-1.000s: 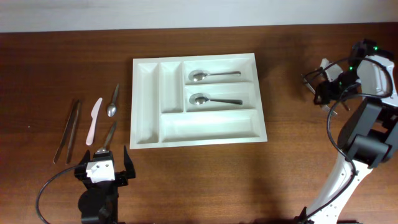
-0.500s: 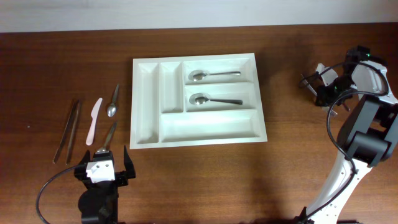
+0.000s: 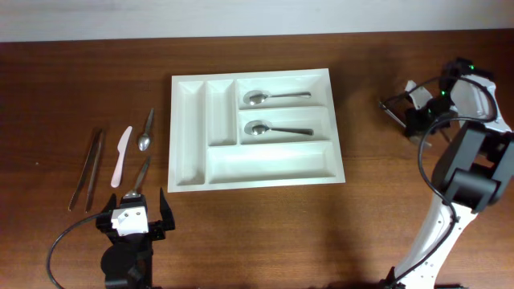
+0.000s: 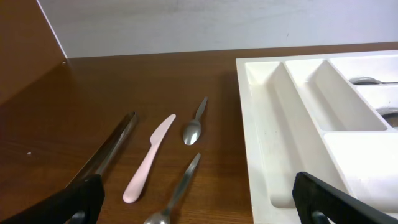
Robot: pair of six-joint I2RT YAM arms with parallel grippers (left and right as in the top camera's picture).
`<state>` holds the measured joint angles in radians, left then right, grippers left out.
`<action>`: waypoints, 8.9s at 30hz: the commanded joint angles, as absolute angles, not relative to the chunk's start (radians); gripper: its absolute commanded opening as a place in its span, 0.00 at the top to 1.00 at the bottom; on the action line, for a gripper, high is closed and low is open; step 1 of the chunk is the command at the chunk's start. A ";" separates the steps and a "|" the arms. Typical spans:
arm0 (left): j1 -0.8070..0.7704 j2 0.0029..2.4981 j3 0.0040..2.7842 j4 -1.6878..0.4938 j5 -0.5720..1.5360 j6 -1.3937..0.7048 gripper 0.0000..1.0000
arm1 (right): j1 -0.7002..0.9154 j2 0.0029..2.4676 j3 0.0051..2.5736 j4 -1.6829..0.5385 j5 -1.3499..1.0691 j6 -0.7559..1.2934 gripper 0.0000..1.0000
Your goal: Pack container
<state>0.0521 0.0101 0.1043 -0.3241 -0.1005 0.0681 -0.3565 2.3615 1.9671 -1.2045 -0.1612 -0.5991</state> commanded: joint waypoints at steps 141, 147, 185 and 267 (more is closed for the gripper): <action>0.056 0.005 0.100 -0.322 -0.093 0.084 0.01 | -0.300 2.524 2.660 -1.319 -0.247 -0.567 0.96; 0.056 0.005 0.100 -0.322 -0.093 0.084 0.01 | -0.157 2.501 2.910 -1.483 -0.287 -0.567 0.96; 0.056 0.005 0.100 -0.322 -0.093 0.084 0.01 | 0.354 2.493 2.500 -1.546 -0.251 -0.596 0.96; 0.055 0.150 0.370 -0.410 -0.112 -0.015 0.01 | -0.216 2.396 3.055 -1.696 -0.119 -0.070 0.01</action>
<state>0.0521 0.0601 0.1902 -0.3721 -0.1081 0.0143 -0.2096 2.4058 3.0535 -1.6924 -0.1200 -0.0780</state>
